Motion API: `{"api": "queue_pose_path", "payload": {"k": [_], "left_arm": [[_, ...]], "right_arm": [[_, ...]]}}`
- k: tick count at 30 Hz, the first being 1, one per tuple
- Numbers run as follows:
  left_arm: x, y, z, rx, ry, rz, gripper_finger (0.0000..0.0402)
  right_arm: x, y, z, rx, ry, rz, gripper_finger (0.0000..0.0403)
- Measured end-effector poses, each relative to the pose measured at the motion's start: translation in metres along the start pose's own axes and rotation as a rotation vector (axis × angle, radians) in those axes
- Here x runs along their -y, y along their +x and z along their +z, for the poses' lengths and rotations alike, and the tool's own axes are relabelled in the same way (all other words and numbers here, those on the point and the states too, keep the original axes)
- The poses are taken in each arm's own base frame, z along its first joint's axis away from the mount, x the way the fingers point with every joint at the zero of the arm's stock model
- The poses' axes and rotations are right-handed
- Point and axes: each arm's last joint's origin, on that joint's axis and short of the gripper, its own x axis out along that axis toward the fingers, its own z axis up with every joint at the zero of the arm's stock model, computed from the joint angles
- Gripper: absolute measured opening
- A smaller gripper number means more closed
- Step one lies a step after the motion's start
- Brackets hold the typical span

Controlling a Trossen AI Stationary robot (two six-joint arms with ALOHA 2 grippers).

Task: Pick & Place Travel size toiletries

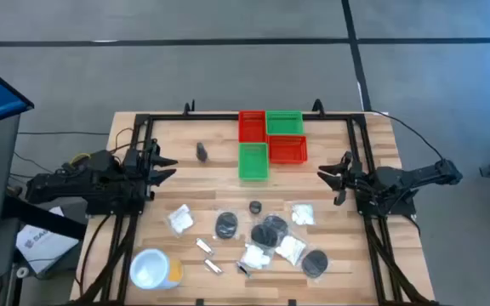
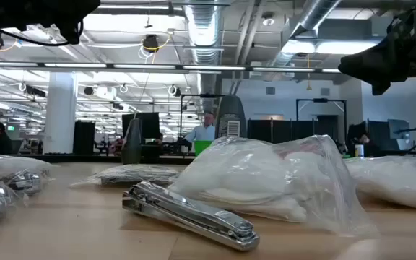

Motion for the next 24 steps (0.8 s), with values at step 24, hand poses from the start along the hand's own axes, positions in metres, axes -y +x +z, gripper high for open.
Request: {"api": "queue_pose_path", "payload": {"k": [24], "left_arm": [[-0.0032, 0.0047, -0.0024, -0.016, -0.006, 0.106, 0.0112]], "right_arm": [[0.0, 0.0, 0.0001, 0.0, 0.0, -0.001, 0.0096]]}}
